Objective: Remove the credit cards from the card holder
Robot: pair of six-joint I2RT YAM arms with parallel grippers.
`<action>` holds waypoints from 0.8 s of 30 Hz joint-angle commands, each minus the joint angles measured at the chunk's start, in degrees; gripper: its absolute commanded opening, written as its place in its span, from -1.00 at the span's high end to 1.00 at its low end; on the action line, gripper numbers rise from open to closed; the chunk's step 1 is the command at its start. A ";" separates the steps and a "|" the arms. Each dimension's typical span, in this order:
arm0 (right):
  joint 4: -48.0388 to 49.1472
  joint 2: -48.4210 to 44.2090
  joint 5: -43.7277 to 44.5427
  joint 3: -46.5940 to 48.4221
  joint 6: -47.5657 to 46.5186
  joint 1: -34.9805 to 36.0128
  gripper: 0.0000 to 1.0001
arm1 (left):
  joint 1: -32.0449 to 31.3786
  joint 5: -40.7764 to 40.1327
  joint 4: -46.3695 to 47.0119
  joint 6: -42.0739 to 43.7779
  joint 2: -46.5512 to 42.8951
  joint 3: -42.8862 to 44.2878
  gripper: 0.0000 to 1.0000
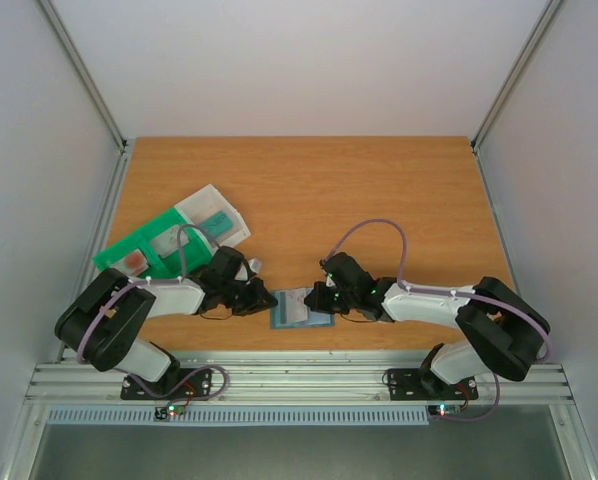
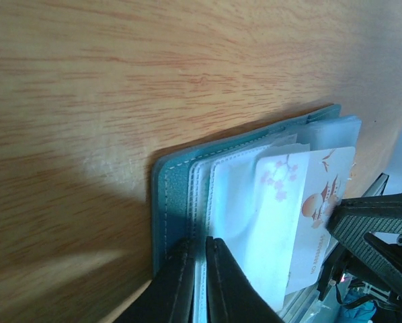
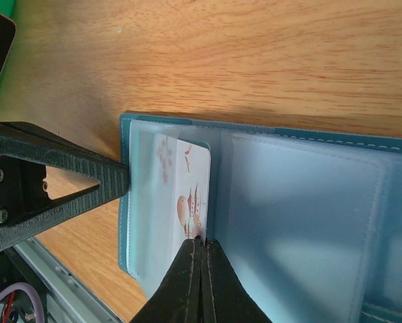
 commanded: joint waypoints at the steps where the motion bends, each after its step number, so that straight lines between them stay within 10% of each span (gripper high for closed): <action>1: -1.33 -2.48 0.27 -0.92 -1.63 -0.52 0.98 | -0.29 -1.72 -1.39 -1.09 -0.85 -0.87 0.82; 24: -5.27 -14.80 -2.81 -1.12 1.27 -0.81 0.98 | -0.31 1.77 -2.08 -10.11 -21.44 -0.47 -0.24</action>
